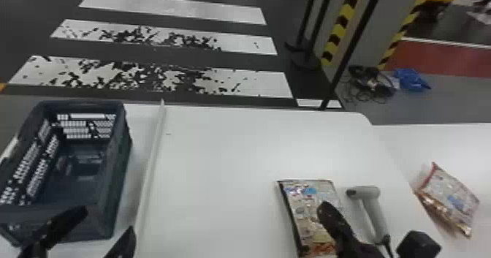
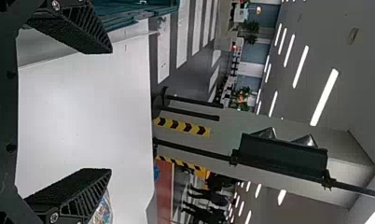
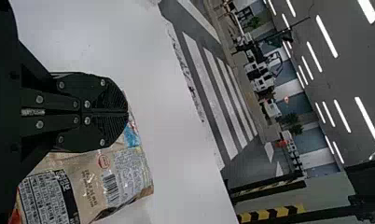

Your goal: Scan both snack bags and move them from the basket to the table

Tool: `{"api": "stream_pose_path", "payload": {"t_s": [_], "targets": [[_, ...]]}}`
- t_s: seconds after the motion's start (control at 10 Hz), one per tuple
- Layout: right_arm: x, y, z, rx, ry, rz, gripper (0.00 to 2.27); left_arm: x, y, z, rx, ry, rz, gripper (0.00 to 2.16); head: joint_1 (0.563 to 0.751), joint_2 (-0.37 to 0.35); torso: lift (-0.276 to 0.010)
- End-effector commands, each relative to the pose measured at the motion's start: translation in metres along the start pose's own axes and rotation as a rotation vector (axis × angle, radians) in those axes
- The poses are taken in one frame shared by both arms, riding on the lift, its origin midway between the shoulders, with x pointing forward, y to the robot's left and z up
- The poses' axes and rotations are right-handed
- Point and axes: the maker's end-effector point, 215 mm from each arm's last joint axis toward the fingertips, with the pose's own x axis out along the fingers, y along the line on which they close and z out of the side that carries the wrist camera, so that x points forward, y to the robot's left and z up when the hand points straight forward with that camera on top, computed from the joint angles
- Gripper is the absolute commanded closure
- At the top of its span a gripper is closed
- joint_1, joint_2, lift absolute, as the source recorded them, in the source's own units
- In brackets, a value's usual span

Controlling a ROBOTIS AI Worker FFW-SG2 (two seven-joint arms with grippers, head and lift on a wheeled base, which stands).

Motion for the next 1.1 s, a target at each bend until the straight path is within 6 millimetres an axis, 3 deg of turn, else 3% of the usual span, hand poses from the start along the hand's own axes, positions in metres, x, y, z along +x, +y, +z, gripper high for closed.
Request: {"api": "stream_pose_path", "payload": {"t_s": [0.0,0.1,0.2,0.3,0.5,1.0], "targets": [[-0.007,-0.013,0.014,0.009,0.010,-0.012,1.96,0.001,-0.001,0.000,-0.002,-0.001,-0.002,0.09,0.695,-0.200,-0.098],[-0.010,-0.028,0.026,-0.008,0.004,-0.033,1.39,0.001,-0.001,0.000,-0.001,0.000,-0.003,0.09,0.695,-0.211,-0.098],[-0.011,-0.043,0.037,-0.029,0.002,-0.039,0.46,0.000,-0.001,-0.001,0.000,0.002,-0.004,0.09,0.695,-0.238,-0.098],[-0.014,-0.057,0.044,-0.076,-0.001,-0.059,0.04,0.000,0.000,-0.002,0.002,0.005,-0.004,0.09,0.695,-0.267,-0.098],[-0.014,-0.070,0.048,-0.160,0.009,-0.047,0.03,-0.002,0.004,-0.002,0.010,0.009,-0.001,0.09,0.695,-0.305,-0.098],[-0.004,-0.112,0.014,-0.202,0.085,-0.108,0.06,0.000,0.024,-0.013,-0.006,0.021,0.018,0.09,0.695,-0.327,-0.098]]}}
